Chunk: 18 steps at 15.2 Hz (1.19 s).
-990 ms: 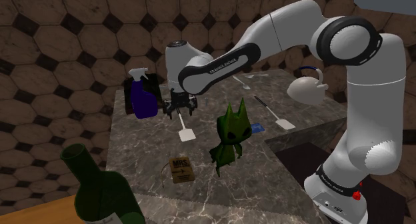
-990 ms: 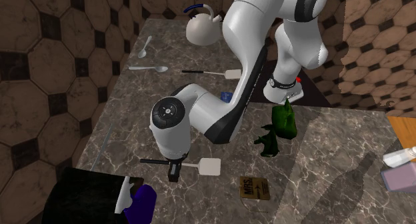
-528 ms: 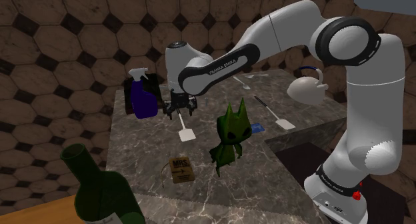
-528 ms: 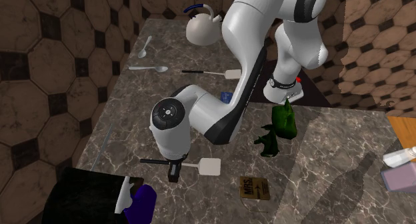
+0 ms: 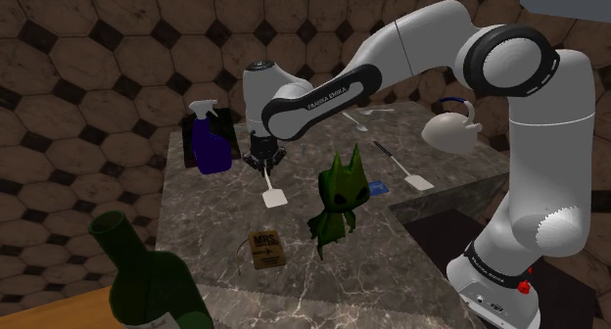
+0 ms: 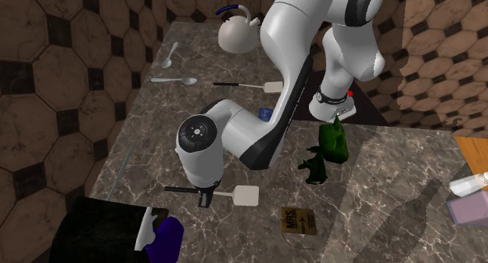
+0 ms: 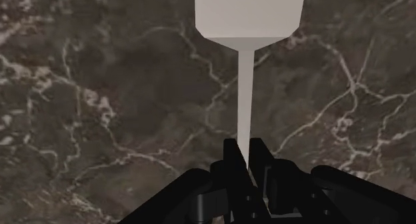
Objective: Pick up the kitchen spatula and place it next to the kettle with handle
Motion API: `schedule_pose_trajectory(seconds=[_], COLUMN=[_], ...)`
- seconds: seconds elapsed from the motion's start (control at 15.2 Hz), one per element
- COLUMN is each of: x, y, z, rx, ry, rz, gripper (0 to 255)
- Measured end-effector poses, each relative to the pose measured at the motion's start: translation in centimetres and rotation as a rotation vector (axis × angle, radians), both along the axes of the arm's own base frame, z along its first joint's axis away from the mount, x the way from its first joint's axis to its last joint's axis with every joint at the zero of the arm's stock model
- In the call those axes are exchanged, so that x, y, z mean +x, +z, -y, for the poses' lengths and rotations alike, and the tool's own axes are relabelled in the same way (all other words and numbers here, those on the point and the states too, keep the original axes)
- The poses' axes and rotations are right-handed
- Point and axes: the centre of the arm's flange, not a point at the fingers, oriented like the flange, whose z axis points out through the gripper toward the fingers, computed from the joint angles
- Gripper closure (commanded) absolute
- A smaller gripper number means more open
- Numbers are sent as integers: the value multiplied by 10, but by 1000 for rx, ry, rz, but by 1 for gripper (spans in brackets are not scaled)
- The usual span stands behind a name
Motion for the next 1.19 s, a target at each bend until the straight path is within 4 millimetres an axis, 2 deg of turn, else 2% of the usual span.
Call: schedule_pose_trajectory(seconds=[0.26, 1.19], x=[0, 0], y=[6, 79], z=[0, 0], rx=[0, 0], ry=[0, 0], rz=[0, 0], gripper=[255, 255])
